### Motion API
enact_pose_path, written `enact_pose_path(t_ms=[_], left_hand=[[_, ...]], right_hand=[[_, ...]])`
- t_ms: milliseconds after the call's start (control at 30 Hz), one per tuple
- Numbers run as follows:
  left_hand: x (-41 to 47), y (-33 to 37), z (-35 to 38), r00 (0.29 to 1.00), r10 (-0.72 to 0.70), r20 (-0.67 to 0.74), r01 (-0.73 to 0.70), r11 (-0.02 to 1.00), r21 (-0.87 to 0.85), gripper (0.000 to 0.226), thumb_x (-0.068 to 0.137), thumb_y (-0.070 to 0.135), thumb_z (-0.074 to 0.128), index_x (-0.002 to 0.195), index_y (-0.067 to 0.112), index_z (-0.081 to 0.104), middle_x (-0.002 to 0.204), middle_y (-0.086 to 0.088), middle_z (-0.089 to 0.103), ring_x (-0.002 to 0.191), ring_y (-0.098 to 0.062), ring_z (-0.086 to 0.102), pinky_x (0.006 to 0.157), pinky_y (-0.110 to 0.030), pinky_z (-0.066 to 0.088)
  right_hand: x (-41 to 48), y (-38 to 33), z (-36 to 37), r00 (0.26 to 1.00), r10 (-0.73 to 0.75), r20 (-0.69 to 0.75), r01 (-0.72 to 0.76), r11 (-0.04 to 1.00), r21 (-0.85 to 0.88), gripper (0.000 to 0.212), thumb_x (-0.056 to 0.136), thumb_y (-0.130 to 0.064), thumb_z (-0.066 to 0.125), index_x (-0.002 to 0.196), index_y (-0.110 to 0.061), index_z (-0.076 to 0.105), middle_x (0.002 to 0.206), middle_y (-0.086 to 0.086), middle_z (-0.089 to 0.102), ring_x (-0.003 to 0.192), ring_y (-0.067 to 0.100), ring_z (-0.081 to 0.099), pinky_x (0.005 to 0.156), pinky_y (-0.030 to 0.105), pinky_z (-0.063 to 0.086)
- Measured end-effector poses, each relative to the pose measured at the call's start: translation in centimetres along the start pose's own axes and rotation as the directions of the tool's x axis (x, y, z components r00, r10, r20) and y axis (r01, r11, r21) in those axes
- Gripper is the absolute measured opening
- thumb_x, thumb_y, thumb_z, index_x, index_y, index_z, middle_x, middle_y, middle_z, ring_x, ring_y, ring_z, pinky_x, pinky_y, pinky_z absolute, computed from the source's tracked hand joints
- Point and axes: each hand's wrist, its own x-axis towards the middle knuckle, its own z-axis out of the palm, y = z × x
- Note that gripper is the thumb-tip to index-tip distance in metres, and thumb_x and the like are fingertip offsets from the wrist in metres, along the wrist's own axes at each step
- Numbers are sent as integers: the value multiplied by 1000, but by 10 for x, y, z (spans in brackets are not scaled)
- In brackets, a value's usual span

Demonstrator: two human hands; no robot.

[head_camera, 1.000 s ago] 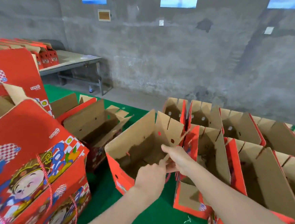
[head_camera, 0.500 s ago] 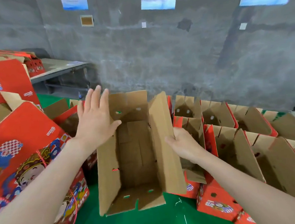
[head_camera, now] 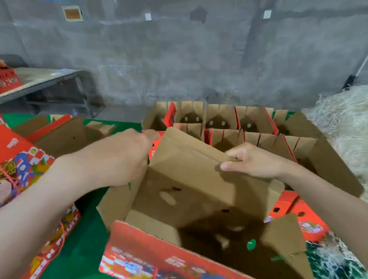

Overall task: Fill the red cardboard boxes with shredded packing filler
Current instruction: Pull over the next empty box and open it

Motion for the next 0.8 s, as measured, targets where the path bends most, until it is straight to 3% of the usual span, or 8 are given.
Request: enact_pose_path(t_ms=[133,200,333,400,467,567,700,800], left_hand=[[-18,59,56,998,-35,45,43,979,-202,40,91,12,51,130,18,44,70,8,47,75,-16,57,60,-18,35],[-21,87,97,995,-79,57,92,955,-282,44,89,9,52,132,16,44,91,-4,62,93,-23,59,73,-25,40],[-14,133,174,970,-168,174,219,916,-337,45,87,6,52,132,8,44,118,-18,59,110,-33,54,90,-34,42],[-8,150,199,950,-190,248,265,910,-319,46,86,5,54,132,4,43,120,-19,57,114,-34,52,93,-35,41],[-3,163,215,933,-217,289,284,934,-216,55,86,8,56,137,5,34,127,-17,48,117,-35,48,97,-40,41],[3,186,224,967,-216,132,227,971,-74,68,85,33,61,140,7,30,148,-10,24,137,-30,23,111,-45,23],[-4,223,227,983,-122,-134,109,989,-102,88,83,44,62,147,5,16,157,-5,-1,144,-25,-1,114,-48,0],[-5,236,226,996,-42,-77,34,994,-102,100,82,42,64,149,16,-4,157,-2,-6,145,-24,-4,114,-47,-2]], right_hand=[[-55,38,-8,996,22,82,-11,991,-133,37,90,-28,58,63,-2,54,63,9,49,58,11,44,56,27,34],[-80,59,-7,996,14,87,6,973,-230,39,90,-31,57,55,-15,47,58,1,45,55,9,43,56,28,33],[-110,104,15,993,77,93,-30,903,-430,39,91,-37,53,57,-19,43,62,-6,43,67,18,44,64,35,36],[-119,125,31,977,210,42,-166,867,-471,23,91,-39,51,84,-18,58,89,-1,59,90,26,52,76,37,41],[-131,145,48,943,333,2,-285,810,-512,39,90,-39,52,125,-21,48,122,7,56,114,30,48,94,41,38],[-152,169,64,967,230,-114,-252,769,-587,54,89,-37,53,138,-26,33,133,7,49,125,28,39,107,45,22],[-172,190,52,923,241,-299,-371,760,-533,41,90,-34,52,129,-23,41,118,8,59,112,31,52,95,42,36],[-179,196,39,939,265,-218,-343,760,-553,23,95,-30,44,113,-17,49,98,12,64,93,34,60,72,38,43]])
